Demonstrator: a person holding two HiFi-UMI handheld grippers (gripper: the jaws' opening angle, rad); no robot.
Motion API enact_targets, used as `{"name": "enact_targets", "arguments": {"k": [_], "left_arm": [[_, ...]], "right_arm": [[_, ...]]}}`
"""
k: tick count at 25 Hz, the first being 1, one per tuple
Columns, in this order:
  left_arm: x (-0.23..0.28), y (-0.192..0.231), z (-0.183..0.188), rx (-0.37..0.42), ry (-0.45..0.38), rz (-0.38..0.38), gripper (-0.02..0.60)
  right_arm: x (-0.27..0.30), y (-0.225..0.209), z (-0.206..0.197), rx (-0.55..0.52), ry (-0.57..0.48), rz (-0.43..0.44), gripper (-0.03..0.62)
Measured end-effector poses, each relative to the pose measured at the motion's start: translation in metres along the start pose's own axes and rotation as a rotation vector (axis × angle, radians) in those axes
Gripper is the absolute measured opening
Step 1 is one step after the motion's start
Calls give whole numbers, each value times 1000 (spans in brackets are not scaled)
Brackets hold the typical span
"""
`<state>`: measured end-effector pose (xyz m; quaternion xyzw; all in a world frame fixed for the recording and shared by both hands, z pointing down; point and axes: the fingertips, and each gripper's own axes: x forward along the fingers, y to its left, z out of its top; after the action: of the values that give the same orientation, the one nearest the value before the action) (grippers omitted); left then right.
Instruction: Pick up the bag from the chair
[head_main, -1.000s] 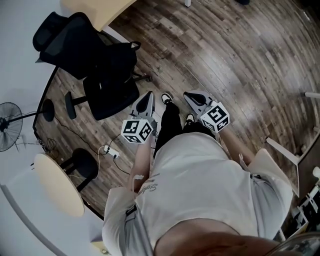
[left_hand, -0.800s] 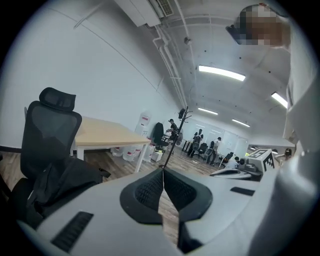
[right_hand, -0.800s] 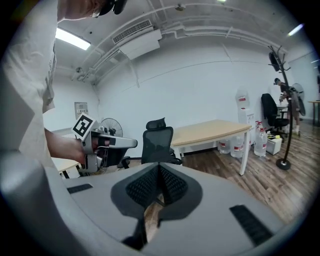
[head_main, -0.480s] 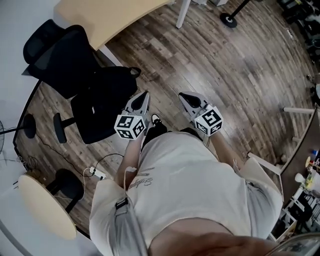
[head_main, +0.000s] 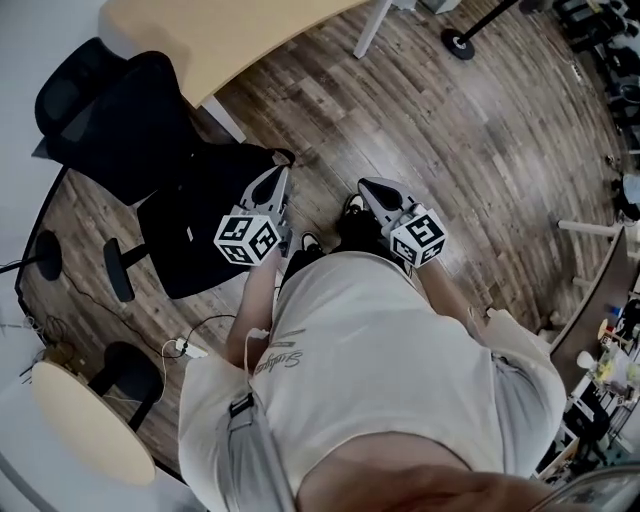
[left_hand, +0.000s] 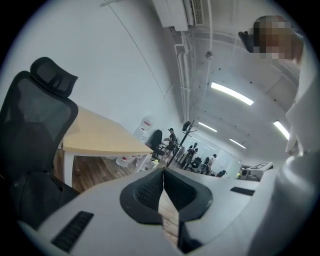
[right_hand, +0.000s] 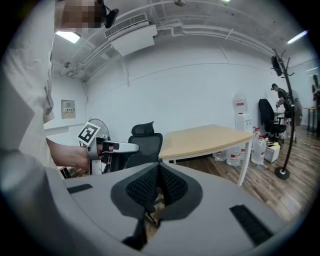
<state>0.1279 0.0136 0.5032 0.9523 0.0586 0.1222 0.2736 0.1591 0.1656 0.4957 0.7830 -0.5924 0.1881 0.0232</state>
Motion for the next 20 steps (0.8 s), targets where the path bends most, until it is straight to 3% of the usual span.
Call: {"name": "enact_targets", "arguments": {"k": [7,12,20], "left_arm": [[8,49,11,-30,-14,128,15],[-4,99,33,-82,-54,369,15],[1,130,73,-33,-135,646,15]], "right_arm": [[75,-22,12,-6,26,137,-6],[153,-38,29,-11,69,356,-6],[262,-73,59,-125,130,665,-6]]}}
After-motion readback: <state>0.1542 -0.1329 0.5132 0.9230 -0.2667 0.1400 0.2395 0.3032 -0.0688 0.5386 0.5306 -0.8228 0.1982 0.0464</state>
